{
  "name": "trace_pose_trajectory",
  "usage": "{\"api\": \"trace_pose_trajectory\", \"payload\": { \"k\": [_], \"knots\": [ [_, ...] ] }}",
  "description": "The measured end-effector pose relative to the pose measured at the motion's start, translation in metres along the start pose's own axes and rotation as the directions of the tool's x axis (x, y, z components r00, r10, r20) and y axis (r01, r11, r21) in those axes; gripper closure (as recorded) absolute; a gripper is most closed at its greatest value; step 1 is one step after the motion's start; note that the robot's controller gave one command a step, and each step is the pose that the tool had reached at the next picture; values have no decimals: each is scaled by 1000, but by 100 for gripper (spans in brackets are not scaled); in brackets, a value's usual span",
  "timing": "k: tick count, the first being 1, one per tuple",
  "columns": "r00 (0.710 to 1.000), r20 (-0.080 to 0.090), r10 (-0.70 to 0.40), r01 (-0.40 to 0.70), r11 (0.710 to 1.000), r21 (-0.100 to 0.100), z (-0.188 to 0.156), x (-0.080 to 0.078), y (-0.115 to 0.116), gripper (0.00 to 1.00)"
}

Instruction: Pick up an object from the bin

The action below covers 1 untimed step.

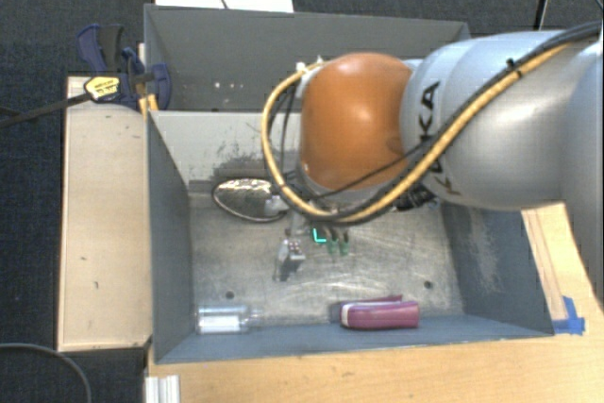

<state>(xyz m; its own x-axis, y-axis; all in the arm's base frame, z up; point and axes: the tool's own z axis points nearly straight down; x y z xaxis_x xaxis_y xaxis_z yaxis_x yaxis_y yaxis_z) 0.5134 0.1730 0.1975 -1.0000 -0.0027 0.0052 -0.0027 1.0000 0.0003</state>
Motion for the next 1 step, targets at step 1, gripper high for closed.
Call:
{"api": "trace_pose_trajectory", "payload": {
  "k": [1],
  "knots": [
    [997,0,-71,71,997,3,111,-49,-44,0]
  ]
}}
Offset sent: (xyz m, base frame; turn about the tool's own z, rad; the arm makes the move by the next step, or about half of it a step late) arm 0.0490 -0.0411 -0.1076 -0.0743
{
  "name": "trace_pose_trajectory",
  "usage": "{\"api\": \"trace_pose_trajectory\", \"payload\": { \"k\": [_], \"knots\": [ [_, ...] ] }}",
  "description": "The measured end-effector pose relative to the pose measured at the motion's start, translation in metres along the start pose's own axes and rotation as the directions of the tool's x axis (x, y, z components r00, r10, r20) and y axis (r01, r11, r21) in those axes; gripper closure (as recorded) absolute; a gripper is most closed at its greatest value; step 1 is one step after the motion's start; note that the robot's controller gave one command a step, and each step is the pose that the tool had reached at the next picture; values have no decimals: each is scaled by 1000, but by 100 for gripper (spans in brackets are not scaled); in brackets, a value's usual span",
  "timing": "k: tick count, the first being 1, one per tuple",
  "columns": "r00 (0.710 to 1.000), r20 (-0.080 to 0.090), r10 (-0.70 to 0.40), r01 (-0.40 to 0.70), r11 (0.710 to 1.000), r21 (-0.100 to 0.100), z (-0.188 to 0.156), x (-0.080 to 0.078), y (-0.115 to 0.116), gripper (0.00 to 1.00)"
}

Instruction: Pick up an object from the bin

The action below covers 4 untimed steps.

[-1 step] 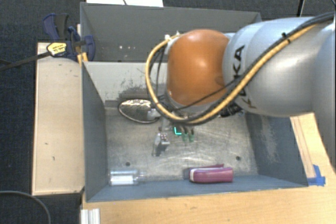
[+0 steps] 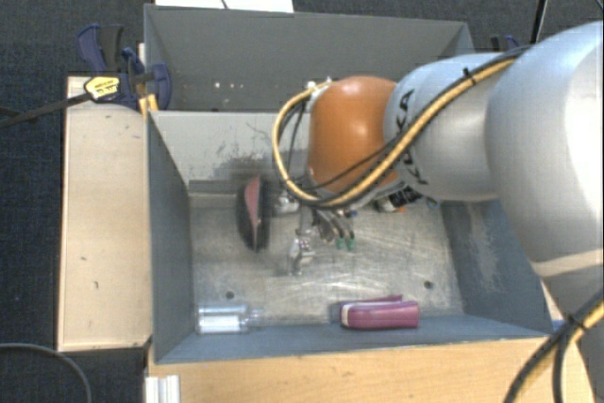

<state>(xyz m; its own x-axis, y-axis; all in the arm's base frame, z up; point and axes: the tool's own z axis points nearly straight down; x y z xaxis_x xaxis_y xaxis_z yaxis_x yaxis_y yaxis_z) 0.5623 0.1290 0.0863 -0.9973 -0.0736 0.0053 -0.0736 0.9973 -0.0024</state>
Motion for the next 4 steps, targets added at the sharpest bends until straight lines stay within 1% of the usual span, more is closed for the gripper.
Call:
{"api": "trace_pose_trajectory", "payload": {
  "k": [1,2,3,4],
  "knots": [
    [986,11,167,-167,986,-5,-8,-28,-23,0],
    [886,10,463,-463,886,-13,12,-8,-54,0],
    [878,11,478,-478,878,-8,-34,-27,-78,0],
    [761,5,649,-649,761,-11,12,-25,-95,0]
  ]
}}
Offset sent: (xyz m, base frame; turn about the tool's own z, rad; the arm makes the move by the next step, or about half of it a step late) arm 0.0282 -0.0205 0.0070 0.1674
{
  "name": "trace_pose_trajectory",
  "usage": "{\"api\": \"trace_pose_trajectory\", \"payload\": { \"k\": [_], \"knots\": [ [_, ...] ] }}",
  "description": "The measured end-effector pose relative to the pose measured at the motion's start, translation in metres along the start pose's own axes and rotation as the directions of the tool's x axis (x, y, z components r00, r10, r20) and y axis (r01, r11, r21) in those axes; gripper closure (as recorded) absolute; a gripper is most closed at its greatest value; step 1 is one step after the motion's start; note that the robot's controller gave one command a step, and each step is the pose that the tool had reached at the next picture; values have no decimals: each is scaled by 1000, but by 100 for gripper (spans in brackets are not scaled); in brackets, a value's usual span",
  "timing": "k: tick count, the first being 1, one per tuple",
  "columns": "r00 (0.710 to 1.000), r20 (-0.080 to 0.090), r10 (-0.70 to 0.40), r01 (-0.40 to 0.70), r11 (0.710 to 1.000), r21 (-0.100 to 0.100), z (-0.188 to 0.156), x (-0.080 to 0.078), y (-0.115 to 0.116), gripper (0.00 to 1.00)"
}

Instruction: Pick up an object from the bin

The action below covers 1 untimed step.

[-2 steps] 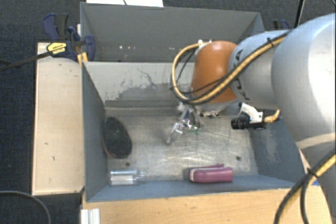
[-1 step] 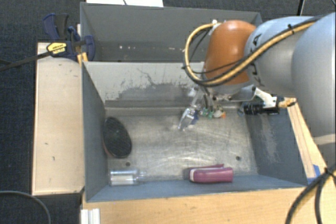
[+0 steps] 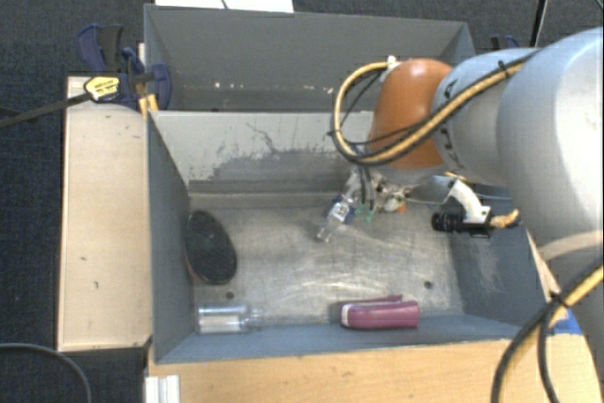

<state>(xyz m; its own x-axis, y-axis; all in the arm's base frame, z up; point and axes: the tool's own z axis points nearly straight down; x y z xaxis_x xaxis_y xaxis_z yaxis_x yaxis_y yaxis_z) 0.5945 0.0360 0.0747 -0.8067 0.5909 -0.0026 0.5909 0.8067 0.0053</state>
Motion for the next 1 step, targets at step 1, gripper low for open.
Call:
{"api": "trace_pose_trajectory", "payload": {
  "k": [1],
  "knots": [
    [1000,13,2,-2,1000,-7,-2,-4,1,100]
  ]
}}
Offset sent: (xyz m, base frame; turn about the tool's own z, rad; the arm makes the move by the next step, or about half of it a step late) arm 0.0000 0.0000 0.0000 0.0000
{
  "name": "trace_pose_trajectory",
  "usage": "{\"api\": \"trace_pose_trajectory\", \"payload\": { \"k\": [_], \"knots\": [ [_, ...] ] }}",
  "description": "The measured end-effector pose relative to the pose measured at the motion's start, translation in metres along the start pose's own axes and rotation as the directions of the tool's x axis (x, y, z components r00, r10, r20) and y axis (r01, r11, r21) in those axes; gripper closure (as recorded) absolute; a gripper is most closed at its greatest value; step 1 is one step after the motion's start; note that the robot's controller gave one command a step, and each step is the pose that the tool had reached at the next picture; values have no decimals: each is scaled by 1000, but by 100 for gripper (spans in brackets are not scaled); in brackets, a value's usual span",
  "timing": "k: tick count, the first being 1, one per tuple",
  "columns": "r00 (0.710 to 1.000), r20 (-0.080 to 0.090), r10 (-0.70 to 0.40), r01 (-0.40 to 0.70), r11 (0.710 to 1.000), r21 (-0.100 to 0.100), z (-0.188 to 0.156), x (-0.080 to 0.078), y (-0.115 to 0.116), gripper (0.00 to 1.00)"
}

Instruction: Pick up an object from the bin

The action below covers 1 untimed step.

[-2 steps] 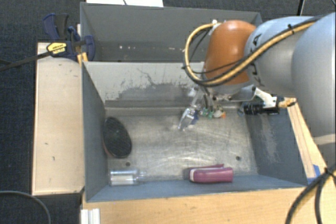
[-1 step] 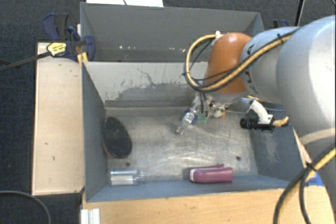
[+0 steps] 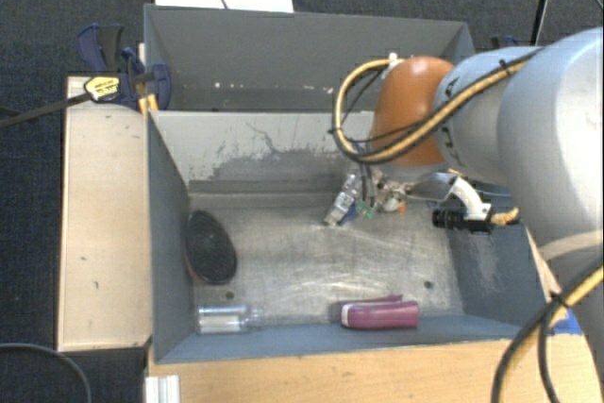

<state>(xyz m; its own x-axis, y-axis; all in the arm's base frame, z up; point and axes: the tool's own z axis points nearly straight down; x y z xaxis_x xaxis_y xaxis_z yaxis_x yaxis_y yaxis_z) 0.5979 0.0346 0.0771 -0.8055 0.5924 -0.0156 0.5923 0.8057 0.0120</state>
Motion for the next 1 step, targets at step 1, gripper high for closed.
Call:
{"api": "trace_pose_trajectory", "payload": {
  "k": [1],
  "knots": [
    [1000,-9,-8,8,1000,6,-124,22,-16,100]
  ]
}}
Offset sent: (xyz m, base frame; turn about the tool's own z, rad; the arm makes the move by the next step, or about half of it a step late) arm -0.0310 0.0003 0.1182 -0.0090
